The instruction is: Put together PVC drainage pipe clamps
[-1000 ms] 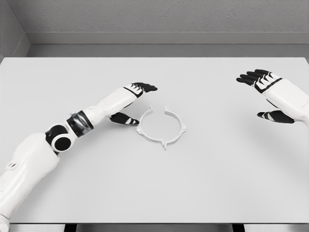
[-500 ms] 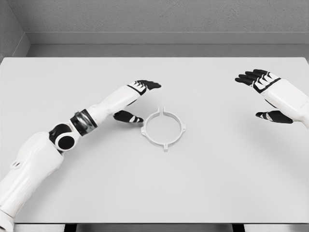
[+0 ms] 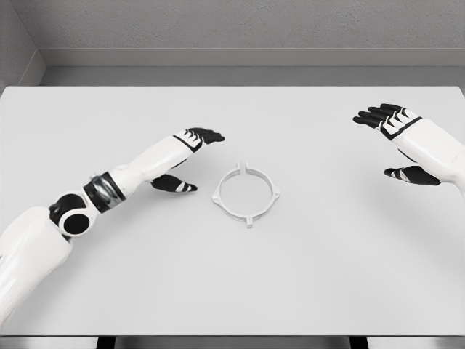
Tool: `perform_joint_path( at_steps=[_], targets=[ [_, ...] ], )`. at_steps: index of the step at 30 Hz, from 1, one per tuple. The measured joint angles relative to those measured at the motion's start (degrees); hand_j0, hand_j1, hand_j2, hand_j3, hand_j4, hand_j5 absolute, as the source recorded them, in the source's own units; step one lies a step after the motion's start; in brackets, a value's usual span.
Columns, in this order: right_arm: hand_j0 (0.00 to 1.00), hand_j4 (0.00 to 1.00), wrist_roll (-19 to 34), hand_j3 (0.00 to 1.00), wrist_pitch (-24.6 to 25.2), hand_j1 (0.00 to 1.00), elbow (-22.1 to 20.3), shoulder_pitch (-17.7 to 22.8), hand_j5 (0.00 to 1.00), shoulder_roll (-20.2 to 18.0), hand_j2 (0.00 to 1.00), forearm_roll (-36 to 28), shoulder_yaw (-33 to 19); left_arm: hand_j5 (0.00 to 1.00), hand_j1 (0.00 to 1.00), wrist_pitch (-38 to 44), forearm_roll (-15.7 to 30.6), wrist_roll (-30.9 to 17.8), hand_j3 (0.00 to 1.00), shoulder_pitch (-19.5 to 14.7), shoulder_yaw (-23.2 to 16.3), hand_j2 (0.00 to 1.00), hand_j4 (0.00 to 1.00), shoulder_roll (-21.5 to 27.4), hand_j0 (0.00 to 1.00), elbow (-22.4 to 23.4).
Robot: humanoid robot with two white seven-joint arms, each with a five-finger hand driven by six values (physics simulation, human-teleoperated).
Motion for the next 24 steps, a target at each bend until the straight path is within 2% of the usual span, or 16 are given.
perform_joint_path(
  at_steps=[24],
  targets=[
    [1.0,1.0,-0.1,1.0,0.0,1.0,0.0,-0.1,1.0,0.0,1.0,0.0,0.0,1.0,1.0,0.0,-0.8,-0.1,1.0,0.1,-2.0,1.0,1.0,-3.4,1.0,0.1]
  ],
)
